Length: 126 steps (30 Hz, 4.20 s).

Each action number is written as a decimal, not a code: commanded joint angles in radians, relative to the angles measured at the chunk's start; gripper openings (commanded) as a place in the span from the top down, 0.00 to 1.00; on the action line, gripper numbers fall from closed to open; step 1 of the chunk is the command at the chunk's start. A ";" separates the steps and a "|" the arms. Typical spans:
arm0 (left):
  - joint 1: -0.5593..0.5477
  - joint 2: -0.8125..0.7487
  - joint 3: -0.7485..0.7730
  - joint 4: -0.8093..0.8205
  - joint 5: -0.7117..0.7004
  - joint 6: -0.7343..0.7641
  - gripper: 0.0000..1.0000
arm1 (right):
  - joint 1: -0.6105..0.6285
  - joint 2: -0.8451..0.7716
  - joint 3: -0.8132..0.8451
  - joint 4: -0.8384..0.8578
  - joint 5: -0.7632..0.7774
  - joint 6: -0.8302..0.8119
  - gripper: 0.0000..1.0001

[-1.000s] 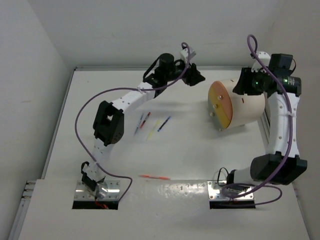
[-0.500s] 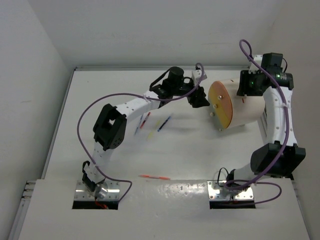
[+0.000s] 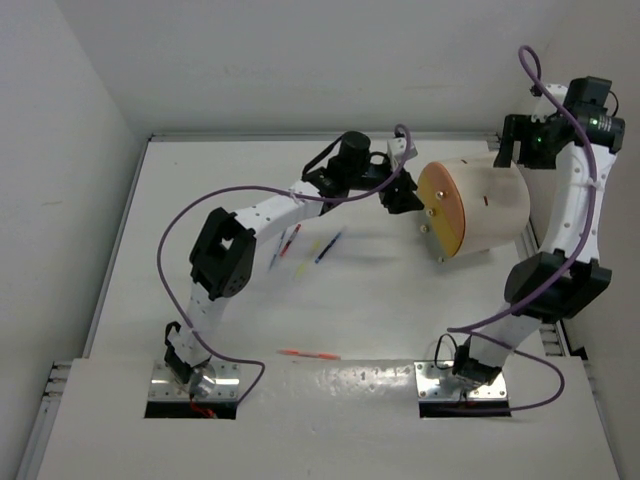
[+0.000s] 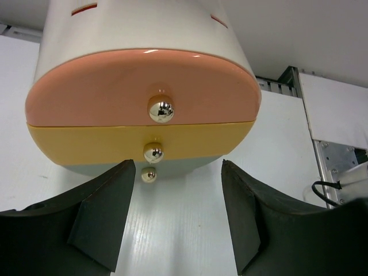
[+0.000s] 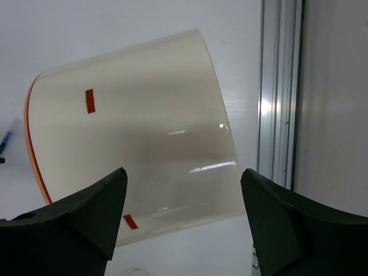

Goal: Sort the stationery into containers
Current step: Open the drawer in the storage box.

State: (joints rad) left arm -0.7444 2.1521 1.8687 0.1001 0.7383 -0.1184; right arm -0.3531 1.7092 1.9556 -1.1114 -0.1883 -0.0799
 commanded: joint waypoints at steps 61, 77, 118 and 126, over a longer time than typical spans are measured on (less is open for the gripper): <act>-0.098 0.203 0.270 0.214 -0.119 0.036 0.47 | -0.073 0.115 -0.026 -0.082 -0.079 -0.176 0.28; -0.099 0.152 0.247 0.182 -0.139 0.046 0.45 | -0.072 0.096 -0.053 -0.076 -0.083 -0.185 0.28; -0.032 -0.020 0.037 0.092 -0.100 0.040 0.97 | -0.083 0.107 -0.044 -0.065 -0.040 -0.176 0.32; -0.004 -0.092 -0.040 0.069 -0.093 0.040 0.98 | -0.084 0.104 -0.044 -0.068 -0.039 -0.176 0.33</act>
State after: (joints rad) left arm -0.7658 2.1635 1.8519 0.1574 0.6083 -0.0677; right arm -0.4316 1.7935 1.9320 -1.1358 -0.2901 -0.2359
